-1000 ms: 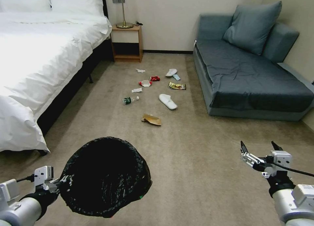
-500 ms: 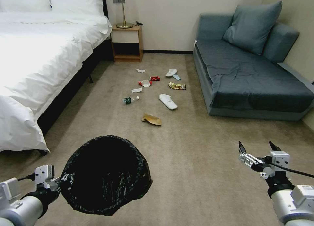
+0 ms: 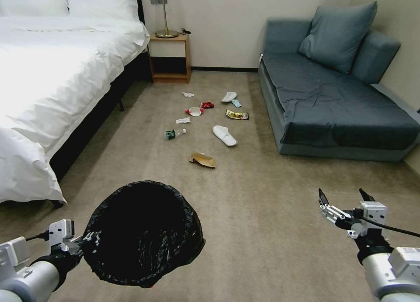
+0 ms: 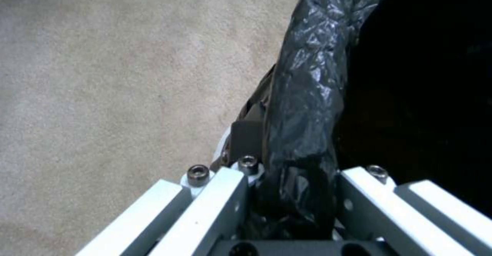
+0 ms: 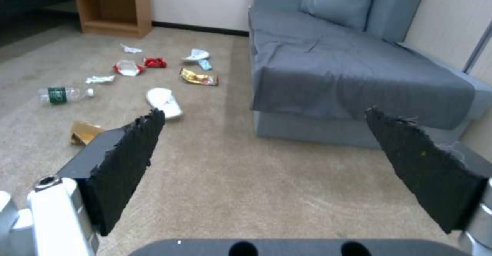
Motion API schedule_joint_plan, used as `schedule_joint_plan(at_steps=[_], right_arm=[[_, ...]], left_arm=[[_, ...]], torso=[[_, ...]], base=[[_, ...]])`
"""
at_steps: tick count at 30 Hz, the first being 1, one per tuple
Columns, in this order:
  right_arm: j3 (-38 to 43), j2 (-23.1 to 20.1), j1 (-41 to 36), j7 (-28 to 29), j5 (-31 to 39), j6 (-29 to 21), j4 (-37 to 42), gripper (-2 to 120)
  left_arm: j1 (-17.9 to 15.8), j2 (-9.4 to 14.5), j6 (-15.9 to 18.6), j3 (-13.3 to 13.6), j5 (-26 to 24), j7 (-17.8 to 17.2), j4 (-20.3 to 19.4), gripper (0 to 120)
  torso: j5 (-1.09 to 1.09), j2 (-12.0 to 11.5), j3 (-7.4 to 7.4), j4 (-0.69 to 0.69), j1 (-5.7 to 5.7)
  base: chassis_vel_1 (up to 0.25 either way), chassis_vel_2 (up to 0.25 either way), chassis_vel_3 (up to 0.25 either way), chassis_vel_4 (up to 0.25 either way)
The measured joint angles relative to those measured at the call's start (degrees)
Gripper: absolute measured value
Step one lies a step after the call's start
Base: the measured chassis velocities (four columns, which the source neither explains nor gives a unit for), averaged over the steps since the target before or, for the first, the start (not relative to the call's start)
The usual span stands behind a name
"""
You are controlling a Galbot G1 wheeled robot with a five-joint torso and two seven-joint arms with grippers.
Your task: Pick up the trash bin, then pick up the garbage on the floor and place it into the trash bin.
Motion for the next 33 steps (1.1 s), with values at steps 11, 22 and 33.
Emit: schedule_joint_plan(at_steps=[11, 22, 33], right_arm=[[-0.1, 0.0, 0.0, -0.2, -0.1, 0.3, -0.4, 100], [0.0, -0.1, -0.1, -0.3, -0.1, 0.5, -0.7, 100], [-0.2, -0.2, 0.0, -0.5, -0.1, 0.6, -1.1, 100]], left_arm=[[0.0, 0.0, 0.0, 0.1, -0.1, -0.3, 0.0, 3], [-0.4, 0.0, 0.0, 1.1, 0.1, -0.3, 0.0, 3], [-0.6, -0.1, 0.0, 1.6, 0.8, -0.4, 0.0, 3]], torso=[[0.00, 0.0, 0.00, 0.00, 0.00], [0.00, 0.0, 0.00, 0.00, 0.00], [0.00, 0.0, 0.00, 0.01, 0.01]], base=[[0.000, 0.000, 0.000, 0.000], [-0.045, 0.062, 0.058, -0.047], [-0.042, 0.080, 0.094, -0.038]])
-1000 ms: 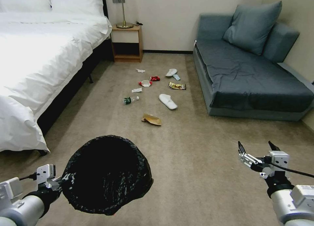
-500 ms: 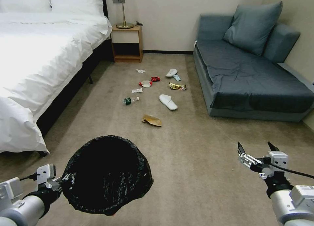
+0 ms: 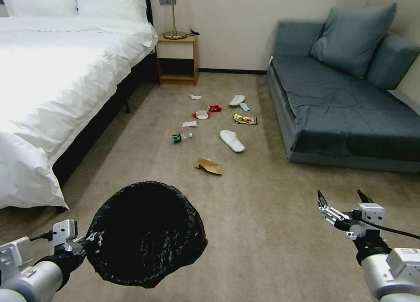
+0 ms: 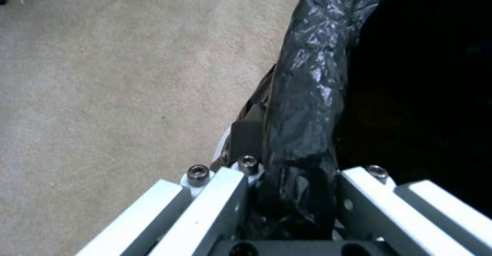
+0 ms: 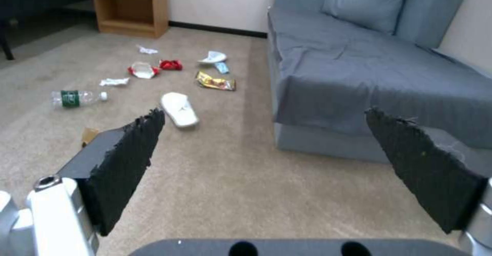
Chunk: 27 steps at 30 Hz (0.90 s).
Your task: Pick up the trash bin, then pick up the garbage on the floor and place it into the trash bin.
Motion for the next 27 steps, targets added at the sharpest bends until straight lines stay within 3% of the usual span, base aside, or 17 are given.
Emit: schedule_joint_plan(at_steps=[27], right_arm=[[-0.2, 0.1, 0.7, -0.7, 0.2, 1.2, -2.1, 100]], left_arm=[[-0.9, -0.1, 0.0, 1.2, 0.3, -0.5, 0.0, 3]], torso=[[0.00, 0.0, 0.00, -0.01, -0.01]], base=[[-0.069, 0.089, 0.091, -0.072]])
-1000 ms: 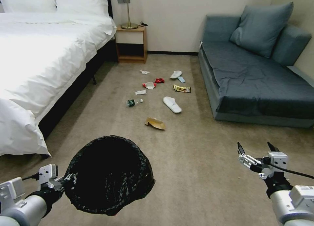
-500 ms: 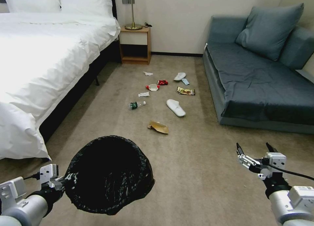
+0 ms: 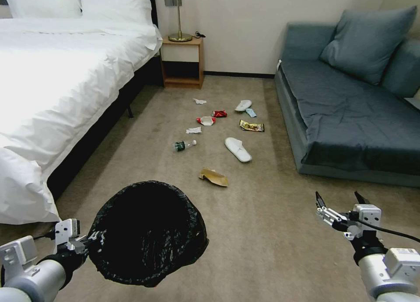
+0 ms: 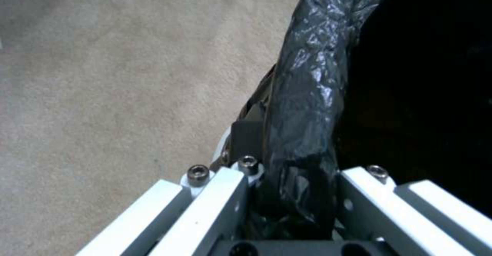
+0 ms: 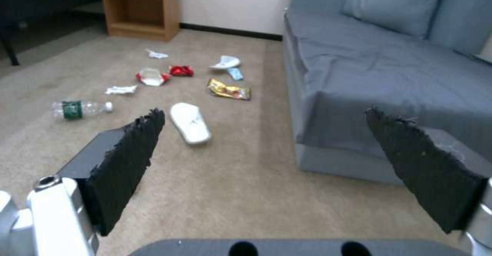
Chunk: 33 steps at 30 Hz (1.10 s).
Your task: Pick up the trash bin, then pick up the garbage on the floor and place it into the trash bin.
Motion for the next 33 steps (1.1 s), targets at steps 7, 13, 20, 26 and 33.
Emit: schedule_joint_plan(at_steps=[7, 13, 20, 26, 33], right_arm=[[0.0, 0.0, 0.0, 0.0, 0.0, 0.1, -0.2, 100], [-0.1, -0.1, 0.1, -0.1, 0.0, 0.1, -0.3, 100], [-0.1, -0.1, 0.1, -0.2, 0.0, 0.2, -0.4, 100], [-0.1, -0.2, 0.2, -0.2, 0.0, 0.2, -0.5, 100], [-0.1, -0.2, 0.2, -0.2, 0.1, 0.3, -0.6, 100]], left_arm=[[-0.2, -0.2, 0.0, 0.4, 0.4, 0.0, 0.0, 3], [-0.7, -0.1, 0.0, 0.7, 1.0, 0.1, 0.0, 3], [-0.9, -0.1, 0.0, 1.0, 1.0, -0.3, 0.0, 3], [-0.9, -0.2, 0.0, 1.0, 0.8, -0.5, 0.0, 3], [-0.9, -0.1, 0.0, 1.1, 0.8, -0.5, 0.0, 3]], torso=[[0.00, 0.0, 0.00, 0.01, -0.01], [0.01, 0.0, 0.00, 0.02, -0.01], [-0.01, 0.0, 0.00, 0.00, -0.01], [0.00, 0.0, 0.00, 0.00, -0.01], [0.00, 0.0, 0.00, 0.00, -0.01]], base=[[-0.018, 0.156, 0.153, -0.041], [-0.043, 0.130, 0.145, -0.033], [-0.090, 0.085, 0.089, -0.108], [-0.127, 0.117, 0.110, -0.090], [-0.099, 0.105, 0.098, -0.102]])
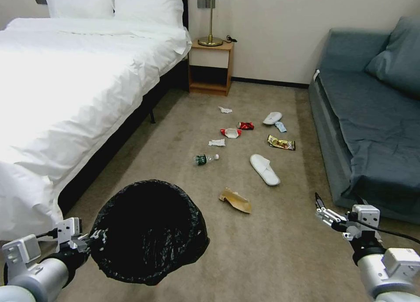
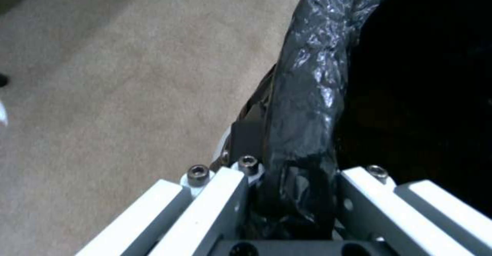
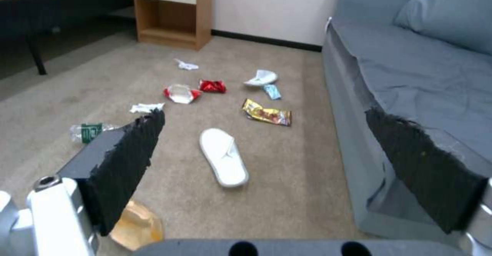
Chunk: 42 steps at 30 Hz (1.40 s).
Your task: Pick up the trash bin, then pick up the garbage on the floor and place it into the trash bin.
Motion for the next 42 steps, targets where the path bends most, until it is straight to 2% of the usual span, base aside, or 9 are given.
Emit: schedule_joint_plan(at_steps=[32, 38, 39, 40, 42], right_arm=[[-0.5, -0.7, 0.1, -0.2, 0.1, 0.2, -1.4, 100], [-0.7, -2.7, 0.4, -0.7, 1.5, 0.4, -2.7, 100], [-0.7, -3.8, 0.7, -1.1, 2.4, 0.8, -3.4, 100], [-0.7, -3.8, 0.7, -1.1, 2.4, 0.8, -3.4, 100], [-0.6, -6.1, 1.1, -2.2, 4.7, 1.3, -4.5, 100]], left_arm=[[-0.7, 0.5, 0.0, 1.1, 0.4, -0.1, 0.0, 3], [-2.1, 2.8, 0.0, 0.5, -0.4, -0.1, 0.0, 3], [-3.0, 4.0, 0.0, 0.3, -2.1, -1.3, 0.0, 3], [-3.0, 4.0, 0.0, 0.3, -2.1, -1.3, 0.0, 3], [-5.1, 5.5, 0.0, 0.6, -5.8, -4.8, 0.0, 3]], torso=[[0.00, 0.0, 0.00, 0.01, 0.00], [0.00, 0.0, 0.01, 0.00, 0.01], [0.01, 0.0, 0.01, 0.00, 0.01], [0.01, 0.0, 0.01, 0.00, 0.01], [0.00, 0.0, 0.00, -0.01, 0.00]], base=[[-0.091, 0.121, 0.126, -0.089], [-0.085, 0.084, 0.082, -0.081], [0.000, 0.000, 0.000, 0.000], [0.000, 0.000, 0.000, 0.000], [0.000, 0.000, 0.000, 0.000]])
